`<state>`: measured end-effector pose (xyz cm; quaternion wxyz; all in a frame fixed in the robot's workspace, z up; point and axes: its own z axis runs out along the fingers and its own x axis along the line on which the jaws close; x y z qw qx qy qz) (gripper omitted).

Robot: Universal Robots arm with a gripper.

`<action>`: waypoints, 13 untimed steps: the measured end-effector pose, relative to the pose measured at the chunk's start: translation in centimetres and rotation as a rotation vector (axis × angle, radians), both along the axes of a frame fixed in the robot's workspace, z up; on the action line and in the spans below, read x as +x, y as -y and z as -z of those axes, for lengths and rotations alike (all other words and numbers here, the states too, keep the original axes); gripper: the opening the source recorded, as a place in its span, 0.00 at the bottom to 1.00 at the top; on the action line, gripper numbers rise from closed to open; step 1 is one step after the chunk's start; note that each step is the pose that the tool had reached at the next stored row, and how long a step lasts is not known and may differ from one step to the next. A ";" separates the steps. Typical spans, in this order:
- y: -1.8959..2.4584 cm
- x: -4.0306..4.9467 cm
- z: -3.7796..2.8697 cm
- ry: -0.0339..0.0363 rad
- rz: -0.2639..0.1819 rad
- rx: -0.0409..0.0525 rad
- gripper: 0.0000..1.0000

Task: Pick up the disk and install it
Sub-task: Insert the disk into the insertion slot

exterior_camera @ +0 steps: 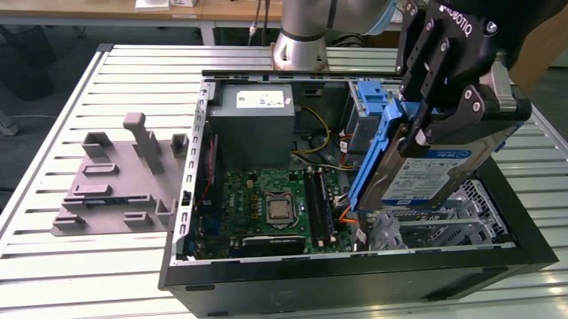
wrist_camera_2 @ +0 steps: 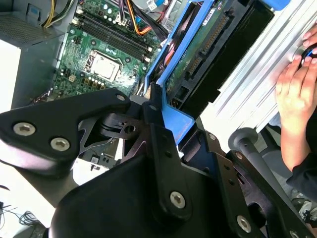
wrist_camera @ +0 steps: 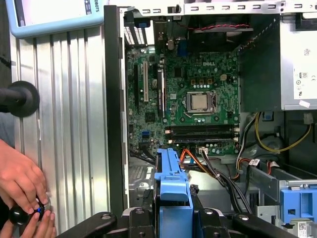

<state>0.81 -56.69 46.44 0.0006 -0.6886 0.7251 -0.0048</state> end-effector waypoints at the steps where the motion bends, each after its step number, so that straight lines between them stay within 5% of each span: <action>1: 0.01 0.02 0.04 0.0001 0.000 0.0002 0.36; 13: 0.02 1.07 0.20 0.0000 0.000 0.0001 0.36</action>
